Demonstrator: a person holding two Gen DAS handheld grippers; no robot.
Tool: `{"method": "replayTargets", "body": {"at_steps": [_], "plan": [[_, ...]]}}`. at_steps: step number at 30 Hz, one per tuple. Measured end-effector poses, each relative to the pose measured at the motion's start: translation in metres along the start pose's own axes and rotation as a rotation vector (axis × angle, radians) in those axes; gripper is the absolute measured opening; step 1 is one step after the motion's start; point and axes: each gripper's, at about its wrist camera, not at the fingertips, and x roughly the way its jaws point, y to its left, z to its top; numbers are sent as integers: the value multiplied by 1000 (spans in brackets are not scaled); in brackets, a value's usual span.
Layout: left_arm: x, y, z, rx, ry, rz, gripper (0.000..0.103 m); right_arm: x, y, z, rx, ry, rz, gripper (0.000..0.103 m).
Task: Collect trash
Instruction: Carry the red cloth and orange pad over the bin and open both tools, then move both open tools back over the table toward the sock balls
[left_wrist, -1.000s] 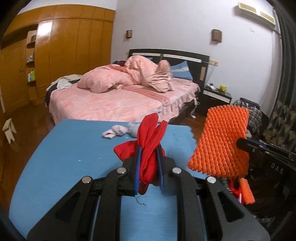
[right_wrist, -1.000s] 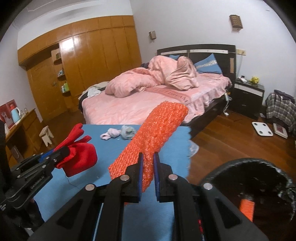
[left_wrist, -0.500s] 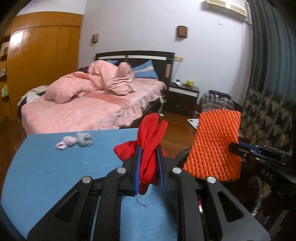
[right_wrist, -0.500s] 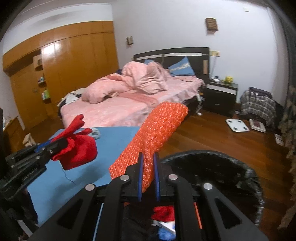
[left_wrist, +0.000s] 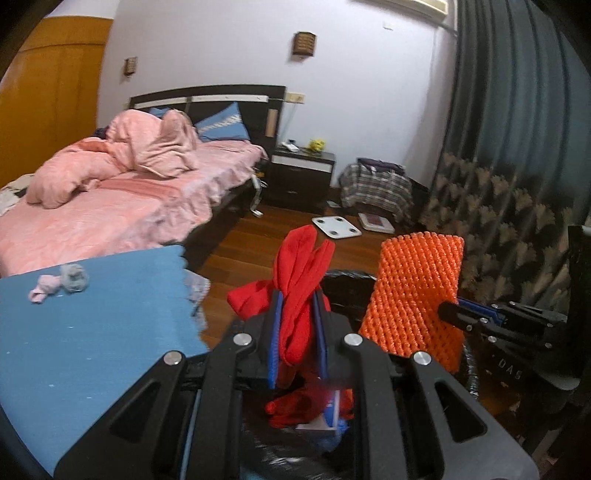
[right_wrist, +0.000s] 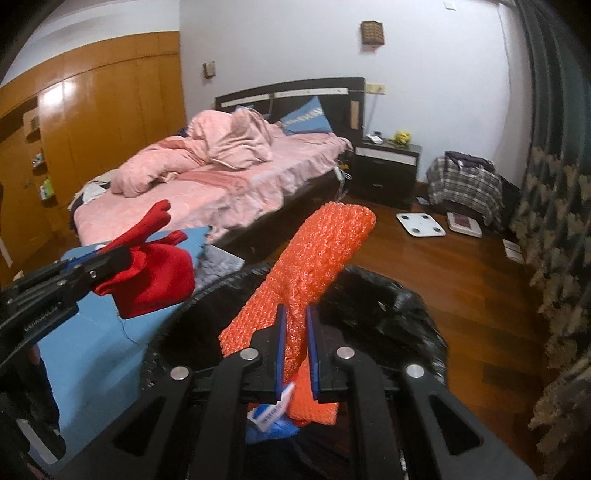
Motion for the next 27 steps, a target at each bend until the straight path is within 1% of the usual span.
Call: {"method": "replayTargets", "body": {"at_steps": [1,3,4,5,6,7,8,9,10,12,13,14,17,19,24,27], "plan": [[4,-3,-1,3,7,-10,16,0,-6,-3,8,5,-8,11],[11,-10,-5,12,22,-30,20,1,-10,-5,12,12,-15,11],[16,-14,-8,19,34,-47,26,2,-13,-7,13,20,-21,13],[18,-16,-9,24,39,-46,33,3,-15,-8,14,27,-28,16],[20,-17,-10,27,44,-47,39,4,-17,-10,16,33,-33,17],[22,-17,-13,25,51,-55,47,4,-20,-12,19,39,-39,18],[23,-17,-15,22,58,-55,52,4,-21,-13,20,43,-43,27],[23,-15,-16,17,63,-51,53,5,-22,-16,20,49,-56,34],[22,-11,-18,7,66,-46,54,6,-25,-16,20,49,-61,45],[18,-2,-20,-8,64,-29,56,5,-27,-17,22,49,-67,55],[15,2,-21,-11,57,-14,60,4,-26,-18,23,46,-77,73],[12,5,-20,-13,51,0,65,3,-26,-18,21,38,-85,85],[-3,23,-21,-28,23,57,73,0,-19,-17,2,16,-82,94],[-13,38,-21,-45,6,94,77,0,-14,-15,-3,6,-69,97],[-40,78,-20,-82,-27,191,86,1,7,-8,-7,-11,-14,97],[-55,102,-22,-109,-40,256,89,10,32,1,-13,-18,37,97]]}}
